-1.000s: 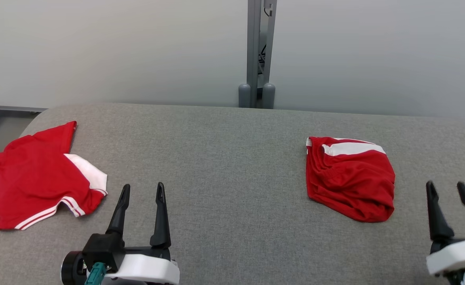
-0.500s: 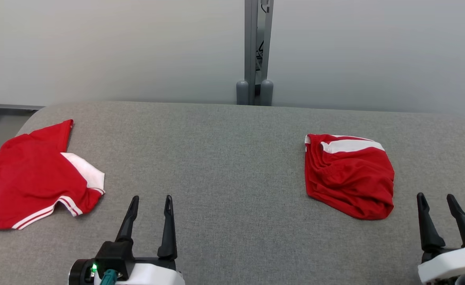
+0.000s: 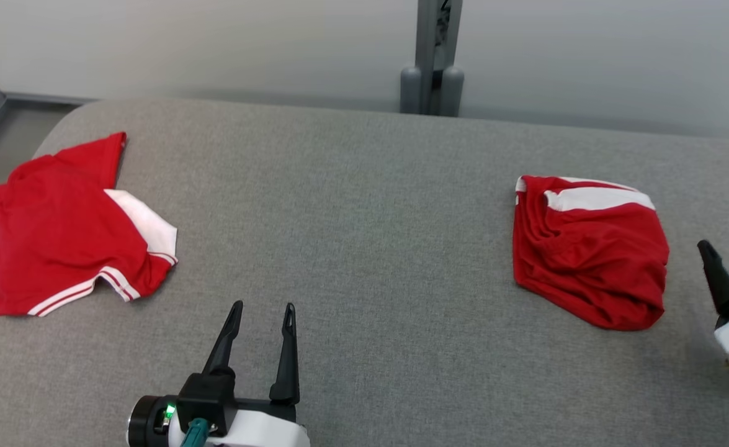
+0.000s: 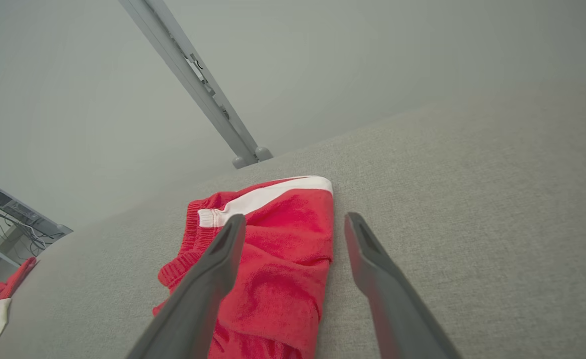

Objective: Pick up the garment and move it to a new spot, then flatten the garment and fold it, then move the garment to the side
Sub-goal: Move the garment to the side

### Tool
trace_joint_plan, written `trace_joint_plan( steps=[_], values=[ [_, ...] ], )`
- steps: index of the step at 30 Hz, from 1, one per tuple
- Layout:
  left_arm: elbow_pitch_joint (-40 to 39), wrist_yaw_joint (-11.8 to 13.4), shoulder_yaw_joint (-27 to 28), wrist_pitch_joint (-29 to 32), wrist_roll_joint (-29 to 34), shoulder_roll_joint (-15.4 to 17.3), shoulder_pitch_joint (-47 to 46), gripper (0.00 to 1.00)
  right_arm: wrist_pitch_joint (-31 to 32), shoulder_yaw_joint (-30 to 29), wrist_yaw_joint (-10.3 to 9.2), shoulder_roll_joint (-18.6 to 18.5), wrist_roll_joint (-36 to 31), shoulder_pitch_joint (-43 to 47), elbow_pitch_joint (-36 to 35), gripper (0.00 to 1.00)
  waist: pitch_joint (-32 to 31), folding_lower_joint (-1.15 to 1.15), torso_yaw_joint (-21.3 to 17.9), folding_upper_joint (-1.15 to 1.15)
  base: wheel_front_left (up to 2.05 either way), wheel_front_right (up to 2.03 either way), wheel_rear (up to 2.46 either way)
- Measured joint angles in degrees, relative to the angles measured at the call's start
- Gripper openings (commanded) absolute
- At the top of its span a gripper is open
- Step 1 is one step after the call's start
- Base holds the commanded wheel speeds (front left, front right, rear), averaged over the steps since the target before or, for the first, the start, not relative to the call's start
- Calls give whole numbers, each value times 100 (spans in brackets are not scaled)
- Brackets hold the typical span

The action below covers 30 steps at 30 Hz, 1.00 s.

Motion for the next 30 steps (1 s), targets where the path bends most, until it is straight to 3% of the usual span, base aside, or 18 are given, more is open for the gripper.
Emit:
trace_joint_plan(
  steps=[6,12,30],
  values=[
    [-83,149,-268,-1,14,0,-209,100,1029,375,0,-417,1178,-623,697,100,469,0,201,0,0,0,0],
    [-124,293,-456,0,-5,0,-304,100,1490,637,0,-443,1761,-1010,993,100,795,0,350,0,0,0,0],
    [-130,433,-605,0,-2,0,-516,100,1782,1333,1,-341,2396,-1549,1189,100,1035,0,430,0,0,0,0]
  ],
)
